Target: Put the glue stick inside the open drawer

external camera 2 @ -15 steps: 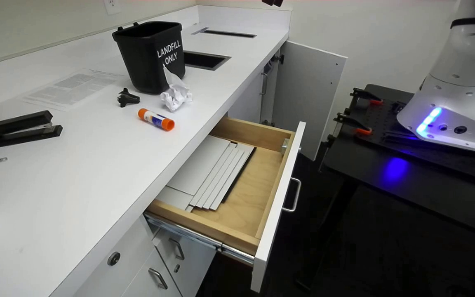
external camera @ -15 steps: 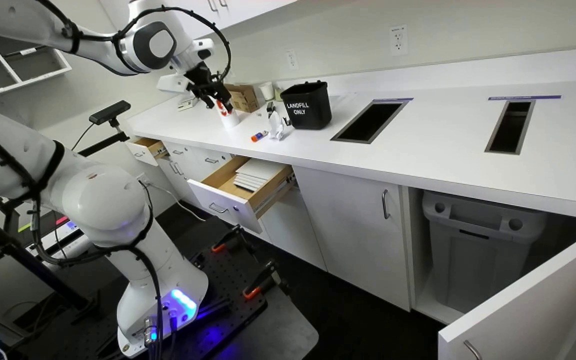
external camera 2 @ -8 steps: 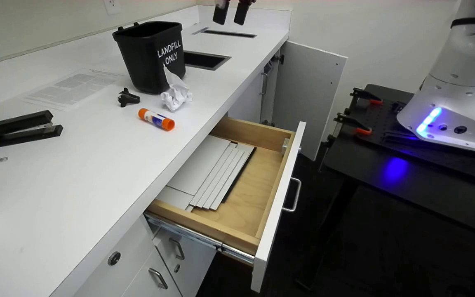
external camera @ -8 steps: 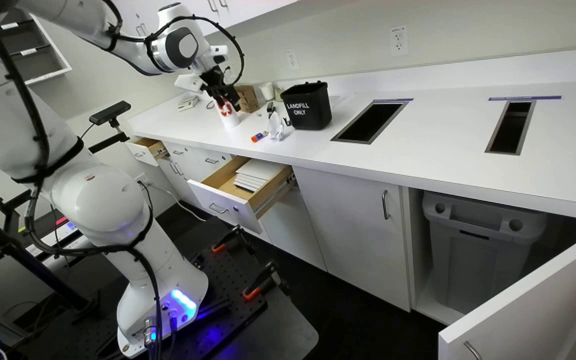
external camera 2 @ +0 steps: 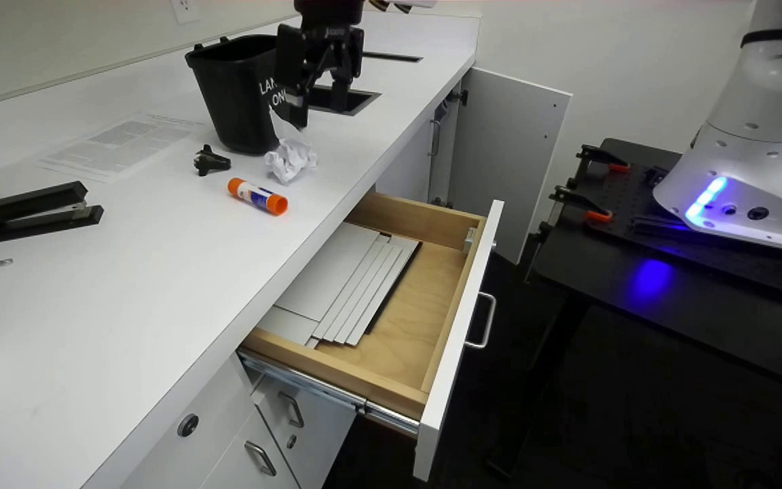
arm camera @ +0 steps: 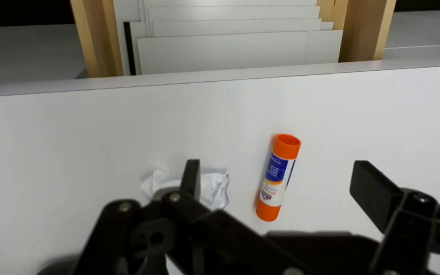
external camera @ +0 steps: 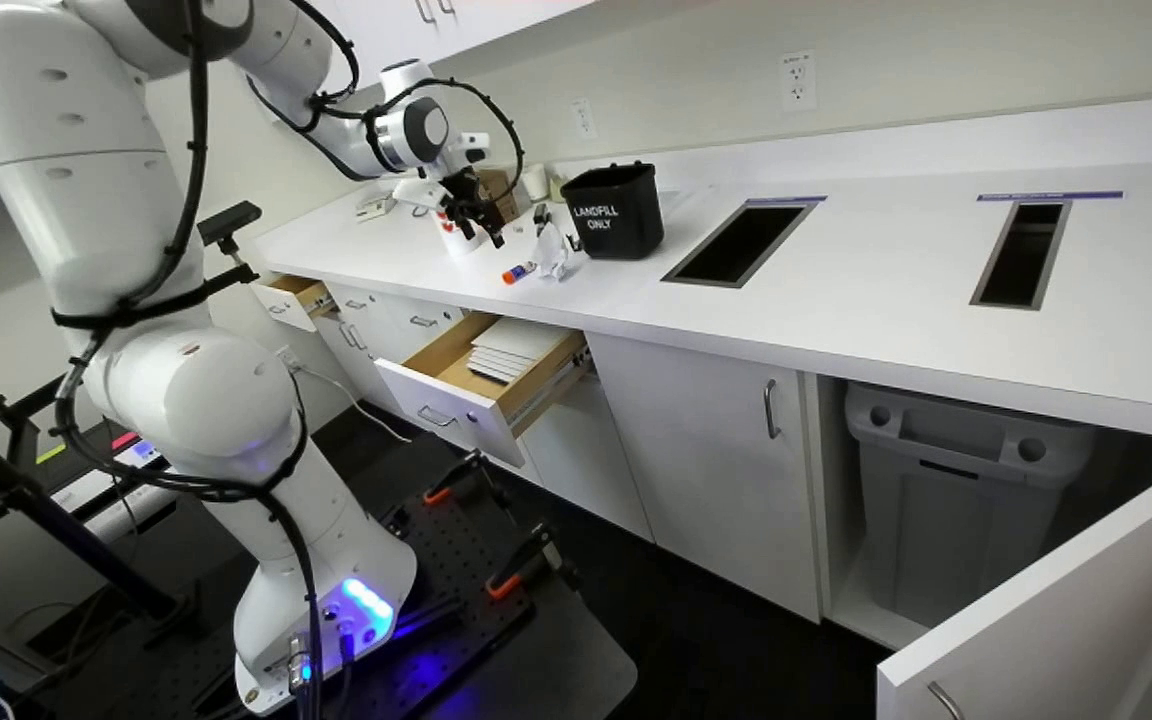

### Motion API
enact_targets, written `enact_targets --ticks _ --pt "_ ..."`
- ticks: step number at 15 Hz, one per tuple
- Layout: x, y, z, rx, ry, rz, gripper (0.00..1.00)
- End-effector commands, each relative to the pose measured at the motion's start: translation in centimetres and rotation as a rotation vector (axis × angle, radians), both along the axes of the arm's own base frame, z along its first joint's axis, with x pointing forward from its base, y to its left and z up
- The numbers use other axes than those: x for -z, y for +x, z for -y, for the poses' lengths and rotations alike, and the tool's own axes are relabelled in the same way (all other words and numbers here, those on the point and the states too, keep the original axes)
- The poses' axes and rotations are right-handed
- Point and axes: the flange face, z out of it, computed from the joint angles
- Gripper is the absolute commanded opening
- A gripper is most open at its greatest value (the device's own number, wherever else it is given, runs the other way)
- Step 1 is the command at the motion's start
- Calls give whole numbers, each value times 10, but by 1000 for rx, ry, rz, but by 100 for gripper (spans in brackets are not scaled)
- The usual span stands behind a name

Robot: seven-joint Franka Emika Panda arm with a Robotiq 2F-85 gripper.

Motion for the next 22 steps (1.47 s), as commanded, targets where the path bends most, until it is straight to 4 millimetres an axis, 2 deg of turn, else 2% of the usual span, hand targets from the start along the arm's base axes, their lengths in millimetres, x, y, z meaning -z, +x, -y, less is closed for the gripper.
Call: enact_targets --ticks 1,8,13,19,21,22 --pt "26 16 -32 -2 -11 5 100" --pt "63 47 -64 0 -16 33 100" --pt "81 66 -78 14 -23 60 100" --pt "97 80 -87 23 -43 86 100" --pt "101 83 -88 24 -50 93 74" --pt "102 85 -88 26 -52 96 66"
